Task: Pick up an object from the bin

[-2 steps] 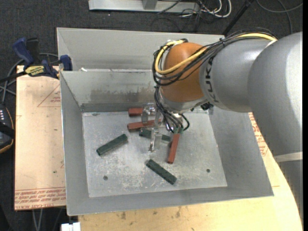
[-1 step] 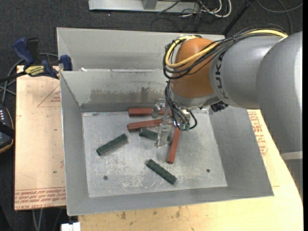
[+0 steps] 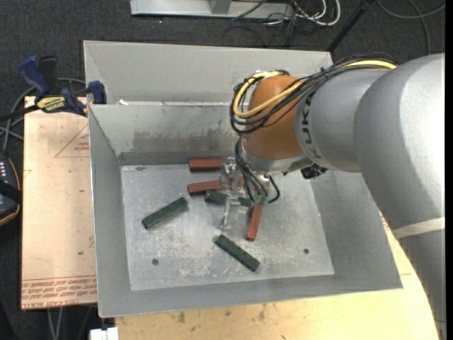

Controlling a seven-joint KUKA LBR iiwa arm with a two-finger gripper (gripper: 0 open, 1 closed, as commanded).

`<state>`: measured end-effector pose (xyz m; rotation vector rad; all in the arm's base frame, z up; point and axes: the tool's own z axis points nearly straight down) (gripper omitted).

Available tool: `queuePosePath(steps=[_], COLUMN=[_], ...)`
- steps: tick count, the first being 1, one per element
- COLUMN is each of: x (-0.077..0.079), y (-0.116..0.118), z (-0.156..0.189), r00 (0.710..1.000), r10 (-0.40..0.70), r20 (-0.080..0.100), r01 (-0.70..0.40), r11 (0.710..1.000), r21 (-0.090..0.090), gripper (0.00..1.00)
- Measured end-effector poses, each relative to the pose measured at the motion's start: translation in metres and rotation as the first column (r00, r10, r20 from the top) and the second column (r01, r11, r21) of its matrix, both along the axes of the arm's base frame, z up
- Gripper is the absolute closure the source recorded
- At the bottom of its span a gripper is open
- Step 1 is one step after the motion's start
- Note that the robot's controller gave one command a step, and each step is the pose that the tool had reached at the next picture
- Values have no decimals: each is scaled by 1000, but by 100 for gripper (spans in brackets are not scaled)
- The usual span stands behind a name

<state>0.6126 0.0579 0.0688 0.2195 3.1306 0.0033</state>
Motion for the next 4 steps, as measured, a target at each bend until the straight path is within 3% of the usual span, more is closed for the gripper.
queuePosePath(steps=[1, 2, 3, 4], x=[1, 4, 6, 7], y=[0, 0, 0, 1], z=[1, 6, 88, 119], r00=[1000, 1000, 1000, 1000], r10=[1, 1, 3, 4], r20=[1, 7, 6, 3], r01=[-1, -1, -3, -4], r11=[1000, 1000, 1000, 1000], r21=[0, -1, 0, 0], gripper=[0, 100, 100, 100])
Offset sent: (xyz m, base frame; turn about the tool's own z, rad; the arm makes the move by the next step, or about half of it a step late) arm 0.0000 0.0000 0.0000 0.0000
